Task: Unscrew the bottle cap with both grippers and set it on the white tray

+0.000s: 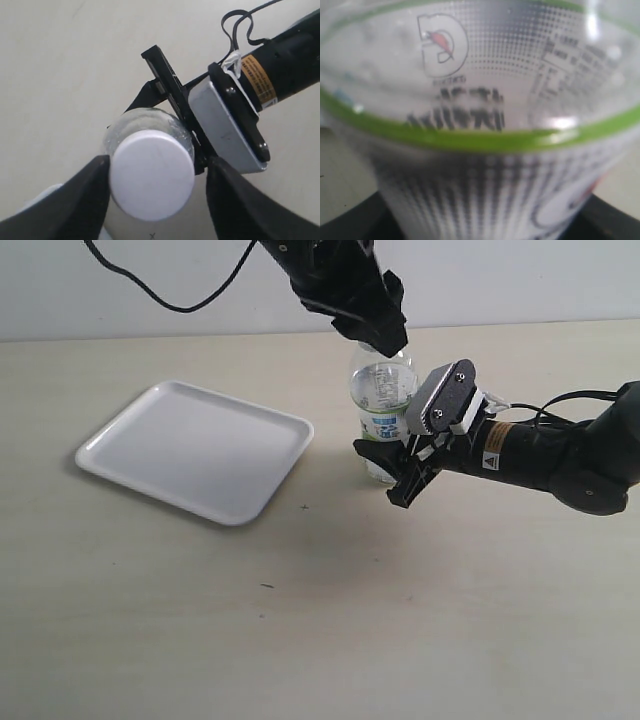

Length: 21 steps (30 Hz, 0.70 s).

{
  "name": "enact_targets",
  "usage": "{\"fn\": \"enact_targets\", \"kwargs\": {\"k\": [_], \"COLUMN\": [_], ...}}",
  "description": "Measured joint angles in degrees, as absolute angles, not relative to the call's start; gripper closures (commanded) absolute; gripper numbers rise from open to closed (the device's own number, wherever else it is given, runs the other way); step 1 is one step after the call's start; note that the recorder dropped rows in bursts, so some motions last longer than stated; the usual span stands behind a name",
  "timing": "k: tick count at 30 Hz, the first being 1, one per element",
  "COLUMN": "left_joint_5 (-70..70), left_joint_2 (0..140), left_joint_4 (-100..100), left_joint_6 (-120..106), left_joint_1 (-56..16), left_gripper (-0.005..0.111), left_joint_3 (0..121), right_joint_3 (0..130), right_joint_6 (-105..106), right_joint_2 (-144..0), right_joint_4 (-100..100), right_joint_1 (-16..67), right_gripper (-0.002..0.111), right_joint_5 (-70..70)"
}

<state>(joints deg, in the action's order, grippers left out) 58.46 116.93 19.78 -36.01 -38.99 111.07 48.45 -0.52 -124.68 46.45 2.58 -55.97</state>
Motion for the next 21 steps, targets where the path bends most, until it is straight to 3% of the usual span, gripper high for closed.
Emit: {"fn": "enact_targets", "kwargs": {"k": [7,11,13,21], "left_joint_5": [58.3,58.2,58.2,58.2], "left_joint_2": [115.9,115.9,115.9,115.8], "left_joint_4": [19.8,19.8,19.8,18.2], "left_joint_6": [-51.8,-52.9,-53.0,-57.7], "left_joint_1": [-39.0,-39.0,-39.0,-39.0], "left_gripper": [0.05,0.03,0.025,0.026], "left_joint_3": [111.1,111.1,111.1,111.1], "right_joint_3": [48.4,48.4,48.4,48.4], "right_joint_6": [-0.5,-0.5,-0.5,-0.6], "right_joint_2": [-124.7,-124.7,-124.7,-124.7], "right_joint_4": [46.3,46.2,46.2,46.2], "right_joint_1": [2.6,2.6,2.6,2.6], "right_gripper": [0.108,0.108,0.108,0.108], "right_joint_5": [-56.0,-56.0,-56.0,-56.0]}}
